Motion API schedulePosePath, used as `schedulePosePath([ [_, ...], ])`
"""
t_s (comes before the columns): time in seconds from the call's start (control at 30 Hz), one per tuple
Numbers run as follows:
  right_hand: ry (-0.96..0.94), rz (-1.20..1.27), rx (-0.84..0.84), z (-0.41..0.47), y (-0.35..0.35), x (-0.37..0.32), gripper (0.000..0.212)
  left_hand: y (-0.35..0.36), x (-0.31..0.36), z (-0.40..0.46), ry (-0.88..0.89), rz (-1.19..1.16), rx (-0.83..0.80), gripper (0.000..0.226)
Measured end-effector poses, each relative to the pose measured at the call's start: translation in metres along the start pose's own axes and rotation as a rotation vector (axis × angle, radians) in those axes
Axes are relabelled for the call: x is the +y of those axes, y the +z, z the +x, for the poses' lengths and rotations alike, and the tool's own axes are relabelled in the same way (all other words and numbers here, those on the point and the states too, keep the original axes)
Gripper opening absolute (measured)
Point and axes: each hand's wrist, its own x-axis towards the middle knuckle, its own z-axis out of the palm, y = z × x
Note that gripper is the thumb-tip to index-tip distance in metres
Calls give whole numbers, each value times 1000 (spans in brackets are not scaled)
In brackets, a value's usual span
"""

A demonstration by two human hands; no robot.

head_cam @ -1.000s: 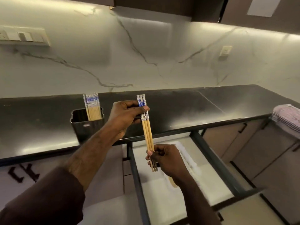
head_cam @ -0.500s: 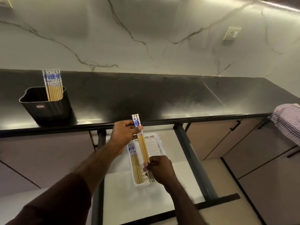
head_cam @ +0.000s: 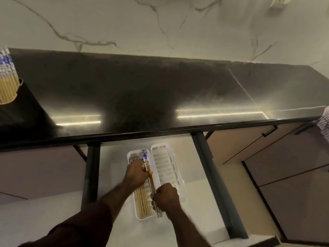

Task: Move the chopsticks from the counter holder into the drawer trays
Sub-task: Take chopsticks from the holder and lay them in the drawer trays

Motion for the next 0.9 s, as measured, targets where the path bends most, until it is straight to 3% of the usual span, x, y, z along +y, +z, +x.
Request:
schedulePosePath([
  [0.17,61,-87,-18,33,14,1,23,23,-30,25,7,172,-26,15],
  [0.4,-47,-321,102,42,36,-1,24,34,-48,48,268,701,-117,24],
  [0.53,-91,-392,119,42,48,3,22,38,-58,51,323,916,-109,31],
  [0.73,-131,-503,89,49,66,10,24,35,-71,49,405,1025,-81,46],
  [0.9,-55,-454,49,58,73,11,30,36,-76,49,398,1029,-122,51],
])
